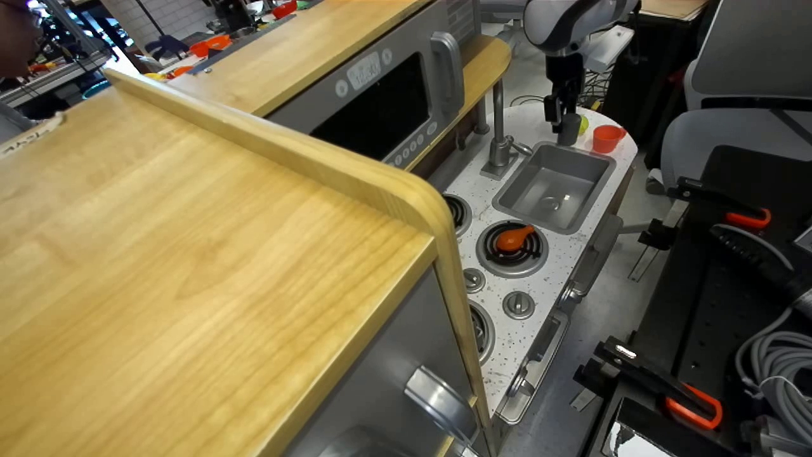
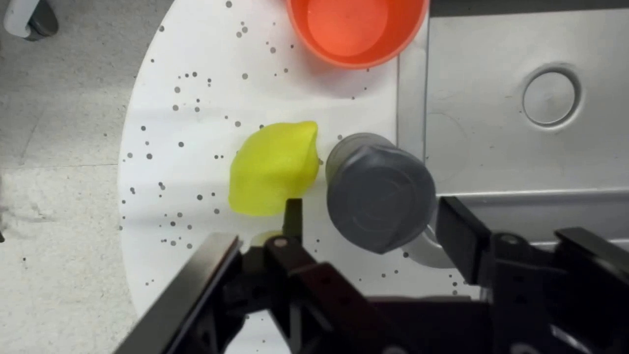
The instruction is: Take the grey object out of the orange cup and put it on the counter
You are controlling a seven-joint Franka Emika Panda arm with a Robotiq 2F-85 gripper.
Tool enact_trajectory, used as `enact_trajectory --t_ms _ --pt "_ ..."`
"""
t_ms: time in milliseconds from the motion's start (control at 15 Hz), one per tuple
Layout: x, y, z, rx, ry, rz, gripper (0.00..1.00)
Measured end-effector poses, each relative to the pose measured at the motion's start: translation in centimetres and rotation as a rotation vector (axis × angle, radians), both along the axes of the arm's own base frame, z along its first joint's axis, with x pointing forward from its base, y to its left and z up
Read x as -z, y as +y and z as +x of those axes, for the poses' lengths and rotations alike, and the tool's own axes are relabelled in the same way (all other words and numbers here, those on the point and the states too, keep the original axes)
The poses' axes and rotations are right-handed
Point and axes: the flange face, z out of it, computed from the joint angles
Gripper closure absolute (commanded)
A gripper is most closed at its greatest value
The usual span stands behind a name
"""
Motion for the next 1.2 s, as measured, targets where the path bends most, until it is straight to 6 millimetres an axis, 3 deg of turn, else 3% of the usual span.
enact_trajectory --t_ms 267,533,867,1200 --pt "-1.5 -0.5 0.6 -0.015 -0.02 -0.013 0.0" --pt "-6.0 -2.0 0.7 -0.042 -0.04 -0.035 0.0" --pt "-12.3 -4.6 -2.3 -0.055 -0.023 -0.036 0.0" --pt "-17.5 -5.2 -5.5 -0.093 -0.05 -0.048 0.0"
